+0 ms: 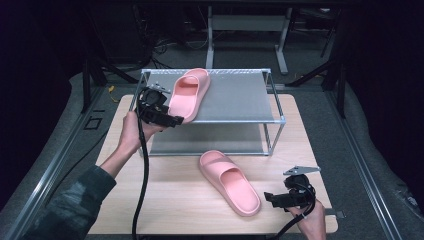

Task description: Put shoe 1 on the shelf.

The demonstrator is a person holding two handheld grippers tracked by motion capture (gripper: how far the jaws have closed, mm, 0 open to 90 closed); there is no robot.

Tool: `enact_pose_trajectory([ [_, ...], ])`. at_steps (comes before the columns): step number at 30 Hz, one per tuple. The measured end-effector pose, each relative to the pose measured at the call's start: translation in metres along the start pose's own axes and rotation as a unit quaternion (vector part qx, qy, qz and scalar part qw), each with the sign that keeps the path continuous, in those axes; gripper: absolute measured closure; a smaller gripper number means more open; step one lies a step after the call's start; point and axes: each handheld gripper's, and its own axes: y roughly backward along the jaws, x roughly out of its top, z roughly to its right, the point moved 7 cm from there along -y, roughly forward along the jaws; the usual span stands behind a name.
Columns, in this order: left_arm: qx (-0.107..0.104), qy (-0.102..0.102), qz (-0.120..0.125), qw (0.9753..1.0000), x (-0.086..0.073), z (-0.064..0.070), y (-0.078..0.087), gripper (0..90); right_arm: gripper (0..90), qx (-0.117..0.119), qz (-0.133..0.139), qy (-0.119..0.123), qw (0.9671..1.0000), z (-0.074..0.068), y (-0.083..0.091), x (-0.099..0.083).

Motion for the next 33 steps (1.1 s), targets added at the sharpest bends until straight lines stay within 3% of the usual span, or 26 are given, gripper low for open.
enact_pose_trajectory([
  [9,0.022,0.005,0.008,0.9997,0.008,0.013,-0.011,31.4,9.8,0.005,-0.001,0.003,1.0,-0.005,-0.004,0.005],
  [19,0.02,0.011,0.012,0.9997,0.014,0.019,-0.018,28.8,10.2,0.015,0.0,0.003,0.9999,-0.007,-0.007,0.007],
  [26,0.016,-0.007,0.01,0.9998,0.002,0.013,-0.001,14.7,10.2,0.013,0.003,0.004,0.9999,-0.006,-0.009,0.009],
  [33,0.015,-0.035,0.014,0.9992,-0.027,0.008,0.022,5.1,10.2,0.014,0.002,0.008,0.9999,-0.009,-0.014,0.014],
])
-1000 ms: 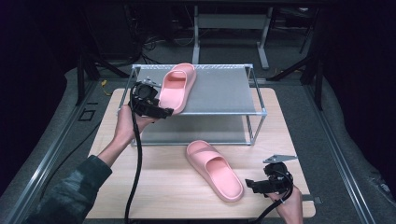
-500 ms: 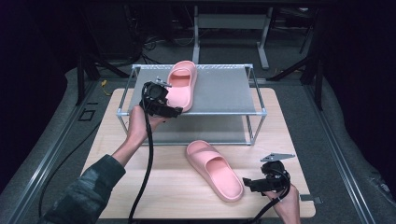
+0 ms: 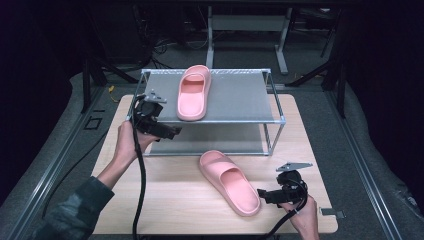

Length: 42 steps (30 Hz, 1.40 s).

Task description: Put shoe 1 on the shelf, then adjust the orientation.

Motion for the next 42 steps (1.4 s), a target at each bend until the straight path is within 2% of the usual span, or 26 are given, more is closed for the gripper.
enact_pose_trajectory([
  [7,0.006,-0.014,0.005,0.9999,-0.04,0.003,0.012,0.2,10.3,0.004,-0.008,0.009,0.9999,-0.006,-0.006,0.008],
  [15,0.026,-0.032,-0.011,0.9991,-0.101,0.008,0.003,0.1,10.3,0.007,-0.013,0.016,0.9997,-0.01,-0.013,0.014],
  [20,0.019,-0.018,-0.025,0.9993,-0.136,0.006,-0.011,0.1,10.3,0.011,-0.019,0.025,0.9994,-0.013,-0.016,0.018],
  [23,0.011,-0.004,-0.035,0.9993,-0.154,0.005,-0.019,0.1,10.3,0.01,-0.023,0.03,0.9992,-0.015,-0.019,0.02],
  [24,0.008,0.001,-0.039,0.9992,-0.159,0.004,-0.022,0.1,10.3,0.017,-0.021,0.032,0.9991,-0.016,-0.02,0.021],
  [25,0.008,0.009,-0.04,0.9991,-0.164,0.003,-0.024,0.1,10.3,0.011,-0.022,0.032,0.9992,-0.016,-0.021,0.022],
  [33,0.012,0.025,-0.045,0.9986,-0.19,0.0,-0.03,0.1,10.4,0.014,-0.031,0.05,0.9982,-0.02,-0.028,0.029],
  [39,0.019,0.028,-0.051,0.9981,-0.206,-0.001,-0.036,0.1,11.6,0.018,-0.036,0.065,0.9971,-0.024,-0.038,0.037],
  [42,0.019,0.04,-0.053,0.9976,-0.214,-0.002,-0.039,0.1,12.8,0.023,-0.04,0.073,0.9963,-0.026,-0.044,0.042],
])
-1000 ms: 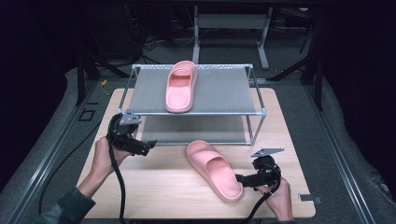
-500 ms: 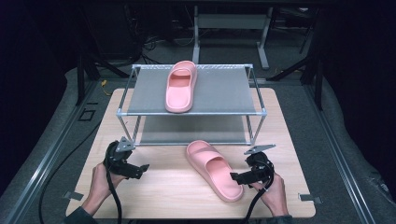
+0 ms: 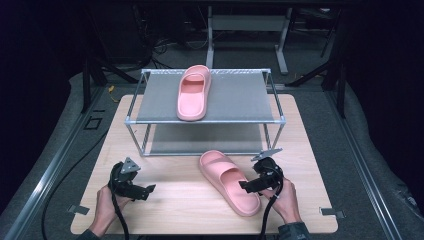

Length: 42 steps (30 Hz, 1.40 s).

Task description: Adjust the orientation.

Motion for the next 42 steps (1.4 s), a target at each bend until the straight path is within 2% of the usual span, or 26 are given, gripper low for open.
enact_pose_trajectory([
  [2,-0.002,0.005,-0.001,1.0,-0.005,-0.001,-0.003,0.1,14.0,0.007,-0.002,0.007,1.0,-0.002,-0.004,0.004],
  [6,0.002,0.013,-0.006,0.9999,-0.013,-0.004,-0.01,0.1,20.3,0.003,-0.011,0.015,0.9998,-0.004,-0.011,0.011],
  [12,0.007,0.037,-0.014,0.9992,-0.023,-0.008,-0.022,0.1,31.8,0.005,-0.019,0.012,0.9997,-0.002,-0.022,0.019],
  [15,0.011,0.045,-0.001,0.9989,-0.024,-0.01,-0.023,0.0,37.9,0.008,-0.025,0.009,0.9996,-0.001,-0.029,0.02],
  [18,0.015,0.049,0.007,0.9987,-0.023,-0.012,-0.025,0.0,48.5,0.003,-0.029,0.002,0.9996,0.001,-0.033,0.022],
  [21,0.015,0.051,0.017,0.9984,-0.023,-0.011,-0.026,0.0,54.4,0.011,-0.033,-0.007,0.9994,0.002,-0.036,0.024],
  [24,0.016,0.051,0.021,0.9983,-0.022,-0.011,-0.027,0.0,62.3,0.008,-0.04,-0.01,0.9991,0.002,-0.04,0.025],
  [30,0.019,0.054,0.04,0.9976,-0.022,-0.01,-0.029,0.0,68.5,0.009,-0.042,-0.01,0.999,0.004,-0.041,0.027],
  [33,0.018,0.053,0.04,0.9976,-0.022,-0.01,-0.029,0.0,74.8,0.004,-0.041,-0.003,0.9992,0.004,-0.041,0.027],
  [42,0.017,0.052,0.04,0.9977,-0.022,-0.01,-0.029,0.0,82.3,-0.006,-0.034,0.022,0.9992,0.002,-0.041,0.031],
])
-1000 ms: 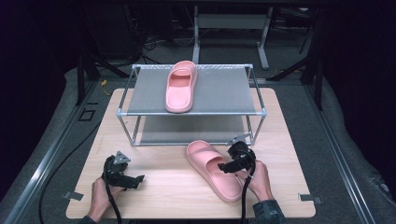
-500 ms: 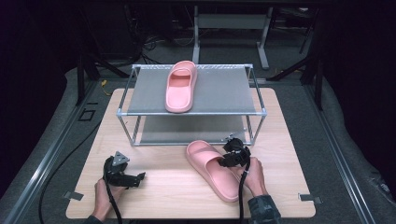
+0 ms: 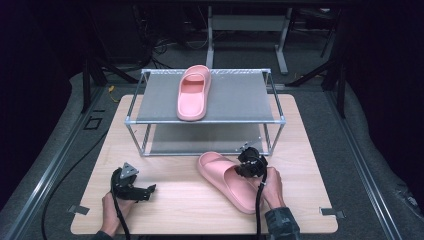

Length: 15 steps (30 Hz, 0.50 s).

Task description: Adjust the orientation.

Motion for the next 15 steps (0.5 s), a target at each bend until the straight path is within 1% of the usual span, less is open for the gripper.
enact_pose_trajectory([
  [3,0.0,0.0,0.0,1.0,0.0,0.0,0.0,0.0,82.8,0.003,-0.003,0.009,1.0,-0.001,0.001,0.0],
  [6,0.001,0.0,0.0,1.0,0.0,0.0,0.0,0.0,83.0,0.001,-0.003,0.017,0.9998,-0.001,0.002,0.001],
  [7,0.001,0.0,0.0,1.0,0.0,0.0,0.0,0.0,83.1,0.003,-0.002,0.03,0.9995,-0.001,0.004,0.001],
  [9,0.001,0.001,0.0,1.0,0.0,0.0,0.0,0.0,83.1,0.013,0.0,0.039,0.9992,-0.002,0.005,0.002],
  [10,0.001,0.001,0.0,1.0,0.0,0.0,0.0,0.0,83.1,0.009,-0.002,0.053,0.9985,-0.002,0.006,0.003],
  [11,0.001,0.001,0.0,1.0,0.0,0.0,0.0,0.0,83.2,0.007,-0.004,0.061,0.9981,-0.002,0.007,0.004],
  [12,0.001,0.0,0.0,1.0,0.0,0.0,0.0,0.0,83.2,0.009,-0.005,0.076,0.997,-0.003,0.009,0.006],
  [13,0.001,0.0,0.0,1.0,0.0,0.0,0.0,0.0,83.2,0.015,-0.005,0.086,0.9962,-0.004,0.01,0.007],
  [15,0.001,0.0,0.0,1.0,0.0,0.0,0.0,0.0,83.2,0.018,-0.004,0.099,0.9949,-0.004,0.013,0.01],
])
